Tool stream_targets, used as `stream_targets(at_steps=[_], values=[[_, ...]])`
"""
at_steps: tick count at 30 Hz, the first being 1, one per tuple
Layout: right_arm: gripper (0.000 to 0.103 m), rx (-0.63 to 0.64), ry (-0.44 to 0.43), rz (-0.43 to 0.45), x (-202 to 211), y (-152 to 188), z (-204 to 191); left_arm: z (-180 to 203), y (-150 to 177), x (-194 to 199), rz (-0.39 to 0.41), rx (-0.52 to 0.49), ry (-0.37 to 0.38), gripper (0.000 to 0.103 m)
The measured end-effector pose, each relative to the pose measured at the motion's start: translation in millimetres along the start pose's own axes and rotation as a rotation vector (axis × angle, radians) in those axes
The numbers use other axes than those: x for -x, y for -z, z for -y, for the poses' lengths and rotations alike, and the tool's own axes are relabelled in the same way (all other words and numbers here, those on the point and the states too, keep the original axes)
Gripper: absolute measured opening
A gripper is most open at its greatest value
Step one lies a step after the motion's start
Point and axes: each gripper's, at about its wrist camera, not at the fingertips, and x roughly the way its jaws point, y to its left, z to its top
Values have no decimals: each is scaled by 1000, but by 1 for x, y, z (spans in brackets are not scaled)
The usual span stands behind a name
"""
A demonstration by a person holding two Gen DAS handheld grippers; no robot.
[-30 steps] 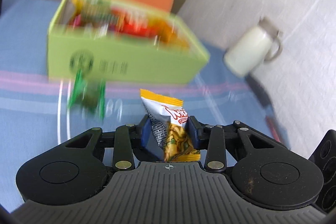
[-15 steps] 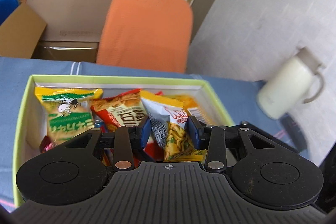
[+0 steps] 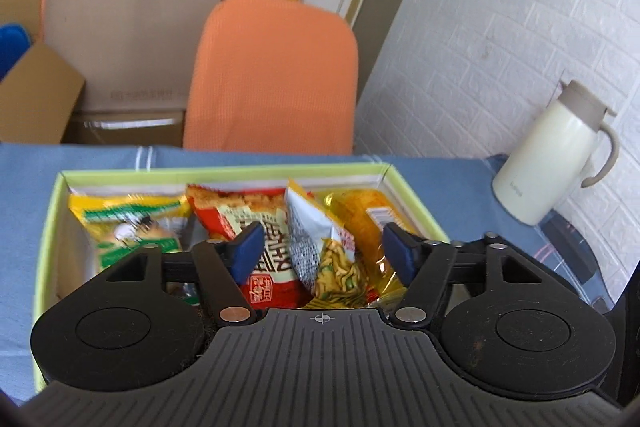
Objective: Organize snacks
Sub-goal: 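Lower the chip bag into the green box and release it, then grasp the green candy with the left tool while the right tool grasps the green pea bag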
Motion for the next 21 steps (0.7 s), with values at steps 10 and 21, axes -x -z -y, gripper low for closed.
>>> stream_targets(at_steps=[10,21], values=[[93,-16,54,93,79,11,-13,13,-1,56,70,-5,29,59],[93,-17,16,-156,85,92,-34,-45,85,116,29,113,-64,67]])
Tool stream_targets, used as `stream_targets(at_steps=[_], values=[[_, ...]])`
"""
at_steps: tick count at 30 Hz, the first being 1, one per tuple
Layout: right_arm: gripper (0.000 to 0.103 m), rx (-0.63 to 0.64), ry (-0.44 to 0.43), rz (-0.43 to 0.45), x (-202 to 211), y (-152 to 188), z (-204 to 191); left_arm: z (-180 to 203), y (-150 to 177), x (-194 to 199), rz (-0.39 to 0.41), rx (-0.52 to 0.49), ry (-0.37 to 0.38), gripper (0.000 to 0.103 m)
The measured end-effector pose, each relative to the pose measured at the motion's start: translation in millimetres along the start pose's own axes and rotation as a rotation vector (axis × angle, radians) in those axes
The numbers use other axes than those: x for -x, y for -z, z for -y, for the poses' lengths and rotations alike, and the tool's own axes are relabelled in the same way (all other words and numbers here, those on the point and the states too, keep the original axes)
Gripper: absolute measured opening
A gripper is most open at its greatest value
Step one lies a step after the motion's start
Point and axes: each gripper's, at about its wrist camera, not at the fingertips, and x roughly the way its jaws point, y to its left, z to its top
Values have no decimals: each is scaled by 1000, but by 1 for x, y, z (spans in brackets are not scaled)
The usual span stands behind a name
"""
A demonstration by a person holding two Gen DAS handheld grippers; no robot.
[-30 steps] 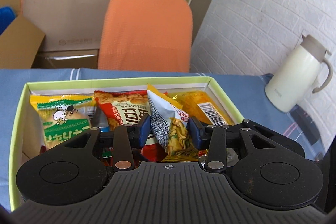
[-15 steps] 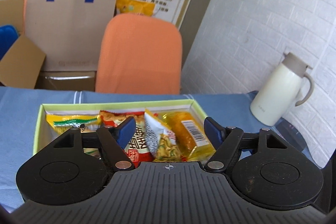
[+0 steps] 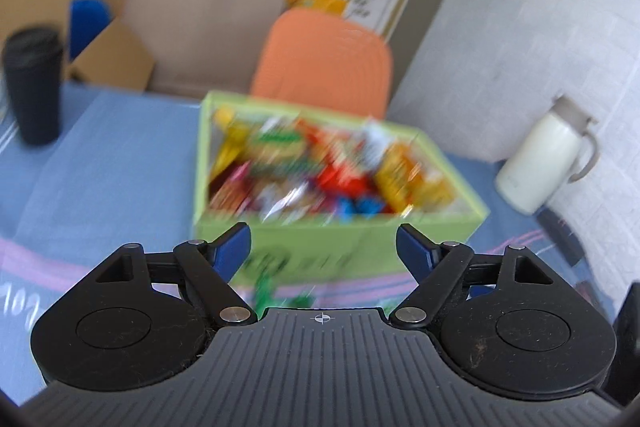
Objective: Organize snacks
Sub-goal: 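Grasp the green candy with the left tool while the right tool grasps the green pea bag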
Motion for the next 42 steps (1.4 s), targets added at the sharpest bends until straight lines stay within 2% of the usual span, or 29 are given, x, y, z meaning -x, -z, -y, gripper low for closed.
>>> stream_targets(at_steps=[4,8,13,22,28,31,33,34,35,36,37,42], values=[[93,-11,-23,-42,-20,7,-8,-12,23,-16,-66,23,-75,67],[93,-6,-13,-71,-25,10,-8,-6,34,-36,-114,-19,-96,67],[94,-23,-27,-103,-29,11,-6,0,40,-58,-154,-72,-150,59],[94,-23,-32,-109,-27,10,-4,12,47,-60,-141,-158,-202,58],[93,-49,20,-103,-18,10,-6,20,54,-62,-138,-205,-226,58],[84,-66,32,-107,-23,8,-4,23,53,-65,-141,-211,-237,57],[82,-69,40,-100,-24,9,-5,25,55,-65,-140,-223,-249,57],[79,-68,40,-97,-23,9,-6,26,56,-66,-139,-235,-260,54],[62,-62,40,-92,-20,9,-7,27,57,-65,-133,-244,-259,48],[44,-61,37,-93,-15,9,-8,29,58,-63,-132,-248,-246,27],[41,-62,28,-97,-11,11,-8,30,58,-60,-137,-254,-244,15],[38,-74,31,-85,20,31,-14,29,70,-38,-167,-202,-164,12]])
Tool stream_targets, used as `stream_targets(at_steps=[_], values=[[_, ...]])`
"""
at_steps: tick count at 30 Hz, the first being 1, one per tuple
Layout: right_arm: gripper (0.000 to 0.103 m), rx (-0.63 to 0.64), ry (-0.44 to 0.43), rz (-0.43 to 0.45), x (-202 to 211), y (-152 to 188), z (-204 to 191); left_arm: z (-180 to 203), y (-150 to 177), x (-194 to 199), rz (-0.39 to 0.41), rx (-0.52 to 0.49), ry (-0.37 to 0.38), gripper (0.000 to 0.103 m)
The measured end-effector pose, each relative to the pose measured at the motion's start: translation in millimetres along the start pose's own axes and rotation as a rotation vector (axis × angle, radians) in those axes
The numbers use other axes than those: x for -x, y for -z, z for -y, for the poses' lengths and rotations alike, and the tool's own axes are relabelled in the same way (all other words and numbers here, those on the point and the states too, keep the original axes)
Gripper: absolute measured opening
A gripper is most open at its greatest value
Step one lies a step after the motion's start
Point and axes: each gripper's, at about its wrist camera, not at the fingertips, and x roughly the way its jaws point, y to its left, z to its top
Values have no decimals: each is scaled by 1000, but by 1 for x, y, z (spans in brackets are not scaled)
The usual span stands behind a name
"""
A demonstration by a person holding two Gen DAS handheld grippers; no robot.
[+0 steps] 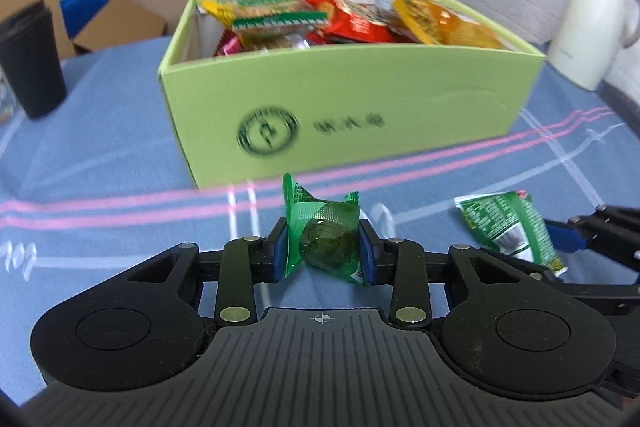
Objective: Organize snacks
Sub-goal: 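Grasp the green candy with the left tool while the right tool grasps the green pea bag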
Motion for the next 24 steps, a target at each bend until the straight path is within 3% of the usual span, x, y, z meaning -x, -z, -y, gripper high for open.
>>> stream_targets(at_steps=[5,6,11,19,22,23,24], values=[[36,-24,-15,46,38,20,-5,-6,22,27,-30,101,158,12],[31,-24,-20,59,44,20,-4,-5,24,33,-29,111,178,12],[28,-9,-19,65,48,14,2,-1,18,48,0,115,209,13],[56,-23,-6,20,27,26,7,12,24,33,-38,47,164,14],[80,-20,-3,2,22,25,6,15,26,28,-39,34,149,16],[103,-27,1,-28,17,24,7,16,27,27,-36,30,146,17],[102,-22,11,-36,15,22,7,16,27,27,-35,28,149,18]])
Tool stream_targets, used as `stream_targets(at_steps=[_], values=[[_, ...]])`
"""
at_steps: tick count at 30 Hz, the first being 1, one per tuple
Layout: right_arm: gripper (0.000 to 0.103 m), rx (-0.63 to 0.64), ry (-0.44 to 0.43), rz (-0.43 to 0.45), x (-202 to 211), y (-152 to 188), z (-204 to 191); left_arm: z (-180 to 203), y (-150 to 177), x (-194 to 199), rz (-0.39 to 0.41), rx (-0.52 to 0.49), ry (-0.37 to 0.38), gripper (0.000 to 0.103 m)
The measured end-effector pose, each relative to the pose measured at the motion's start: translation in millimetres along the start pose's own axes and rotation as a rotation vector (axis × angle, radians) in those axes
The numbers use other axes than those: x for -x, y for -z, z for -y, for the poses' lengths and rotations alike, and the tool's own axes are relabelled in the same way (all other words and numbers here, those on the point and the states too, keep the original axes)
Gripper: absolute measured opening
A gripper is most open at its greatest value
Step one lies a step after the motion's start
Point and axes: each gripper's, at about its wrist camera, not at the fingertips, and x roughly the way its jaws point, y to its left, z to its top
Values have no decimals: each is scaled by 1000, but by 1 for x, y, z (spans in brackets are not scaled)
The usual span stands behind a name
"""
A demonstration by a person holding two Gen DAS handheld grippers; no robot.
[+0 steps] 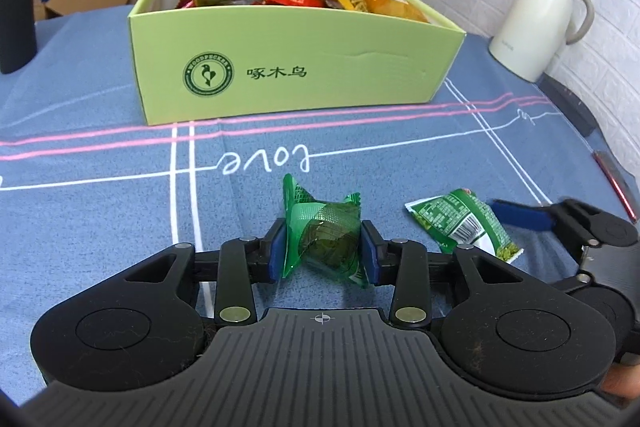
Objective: Organize snacks
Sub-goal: 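Grasp the green candy with the left tool while the right tool grasps the green pea bag, then drop the green candy into the box with the left tool while the right tool drops the pea bag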
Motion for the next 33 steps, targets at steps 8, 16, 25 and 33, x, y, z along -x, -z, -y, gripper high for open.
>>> stream_targets(at_steps=[8,16,25,33], values=[[102,18,5,-9,-2,0,-1,4,2,-1,7,-48,-10,36],[100,91,-7,42,14,-4,3,-4,3,4,9,-31,-13,35],[30,94,-56,40,23,0,1,-4,3,9,18,-7,39,3],[30,86,-128,182,45,-55,2,-13,-36,42,100,43,142,3]])
